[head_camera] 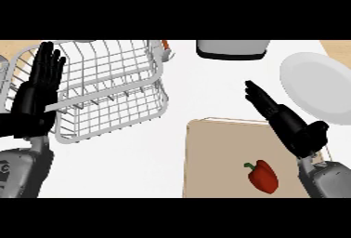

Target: Pick the bell pepper from the tray and place it in the plate

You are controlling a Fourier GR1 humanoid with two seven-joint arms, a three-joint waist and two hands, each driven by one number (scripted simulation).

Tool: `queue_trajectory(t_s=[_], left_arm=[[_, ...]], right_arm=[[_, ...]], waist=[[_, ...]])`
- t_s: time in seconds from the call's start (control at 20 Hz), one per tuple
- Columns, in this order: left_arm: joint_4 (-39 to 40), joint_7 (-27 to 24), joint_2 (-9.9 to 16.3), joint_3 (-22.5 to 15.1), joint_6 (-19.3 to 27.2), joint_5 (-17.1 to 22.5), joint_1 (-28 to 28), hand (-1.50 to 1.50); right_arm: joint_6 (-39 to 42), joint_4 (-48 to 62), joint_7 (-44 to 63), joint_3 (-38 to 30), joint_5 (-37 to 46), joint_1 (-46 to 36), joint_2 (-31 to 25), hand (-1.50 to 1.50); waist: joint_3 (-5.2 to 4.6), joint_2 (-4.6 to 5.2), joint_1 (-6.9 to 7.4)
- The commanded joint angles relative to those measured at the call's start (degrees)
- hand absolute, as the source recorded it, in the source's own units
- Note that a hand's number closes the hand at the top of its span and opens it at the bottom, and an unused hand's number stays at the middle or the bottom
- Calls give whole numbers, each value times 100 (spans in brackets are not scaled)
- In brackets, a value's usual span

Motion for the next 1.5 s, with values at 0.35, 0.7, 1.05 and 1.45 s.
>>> queue_trajectory(t_s=[0.35,0.7,1.05,1.45], left_arm=[[-537,2619,119,-325,-409,1550,1459,0],[-1035,2797,301,-232,-502,1671,1898,0],[-2021,2628,516,341,-900,1905,2906,0],[-1137,2337,43,-484,-618,994,2649,0]], right_arm=[[822,275,-978,-900,546,-1163,-1157,150],[1347,925,-2133,-1533,-535,-818,-686,-150],[2111,1091,-2414,-1190,133,-938,-1411,-150],[3105,837,-2645,-394,1352,-1164,-2372,-150]], waist=[[104,355,-195],[119,337,-355],[82,423,-443],[73,262,-433]])
